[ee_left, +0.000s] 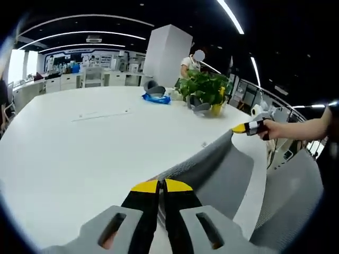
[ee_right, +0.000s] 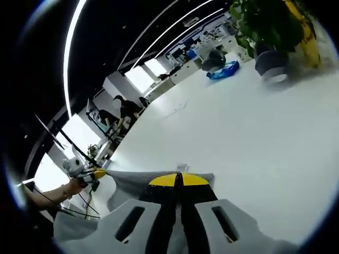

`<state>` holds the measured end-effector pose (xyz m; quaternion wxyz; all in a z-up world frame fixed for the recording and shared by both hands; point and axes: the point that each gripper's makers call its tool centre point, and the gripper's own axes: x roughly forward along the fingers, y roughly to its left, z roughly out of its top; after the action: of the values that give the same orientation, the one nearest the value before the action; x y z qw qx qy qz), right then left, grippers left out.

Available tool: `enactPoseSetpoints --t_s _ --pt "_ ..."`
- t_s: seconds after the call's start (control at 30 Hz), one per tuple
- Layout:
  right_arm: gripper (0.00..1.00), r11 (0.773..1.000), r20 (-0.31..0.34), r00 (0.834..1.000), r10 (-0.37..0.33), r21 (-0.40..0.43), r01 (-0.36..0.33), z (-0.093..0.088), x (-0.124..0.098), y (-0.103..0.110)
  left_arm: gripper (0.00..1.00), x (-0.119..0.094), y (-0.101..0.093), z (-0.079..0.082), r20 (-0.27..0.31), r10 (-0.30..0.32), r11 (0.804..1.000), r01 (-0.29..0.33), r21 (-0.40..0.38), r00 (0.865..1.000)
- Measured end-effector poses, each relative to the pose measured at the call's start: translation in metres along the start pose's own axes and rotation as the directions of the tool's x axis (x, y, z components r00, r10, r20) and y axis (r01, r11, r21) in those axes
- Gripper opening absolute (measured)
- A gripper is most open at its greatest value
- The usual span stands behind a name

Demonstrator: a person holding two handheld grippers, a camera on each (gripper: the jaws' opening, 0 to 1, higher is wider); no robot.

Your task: Fold the towel on the table until its edges align and the towel forms a compact rectangular stack.

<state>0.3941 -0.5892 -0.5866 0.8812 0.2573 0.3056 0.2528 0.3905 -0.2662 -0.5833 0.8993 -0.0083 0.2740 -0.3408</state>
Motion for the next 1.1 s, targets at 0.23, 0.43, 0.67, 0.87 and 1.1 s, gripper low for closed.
enactPoseSetpoints --t_s 0.23,0.43,0.67,0.87,1.1 --pt "0.0 0.995 -0.04 0.997 -0.07 -0.08 0.066 -0.002 0.019 -0.021 0.03 0.021 0.024 -0.007 -0.054 0.097 0.993 -0.093 0.078 0.994" --pt "0.0 0.99 -0.056 0.993 -0.104 -0.1 0.098 -0.006 0.027 -0.021 0.11 0.033 0.043 -0.027 -0.212 0.234 0.909 -0.136 0.393 0.949" --pt "0.03 0.98 -0.046 0.994 -0.097 -0.18 0.088 -0.008 0.02 -0.013 0.15 0.017 0.037 -0.004 -0.204 0.432 0.452 -0.015 0.892 0.879" --pt "0.01 0.979 -0.045 0.996 -0.077 -0.194 0.067 -0.015 0.015 -0.009 0.01 0.016 -0.013 0.008 -0.15 0.401 0.113 0.114 0.987 0.904" --pt "0.0 0.966 -0.086 0.995 -0.048 -0.259 0.024 -0.016 0.018 0.003 0.01 0.024 -0.065 0.006 -0.154 0.322 -0.122 0.202 0.972 0.934"
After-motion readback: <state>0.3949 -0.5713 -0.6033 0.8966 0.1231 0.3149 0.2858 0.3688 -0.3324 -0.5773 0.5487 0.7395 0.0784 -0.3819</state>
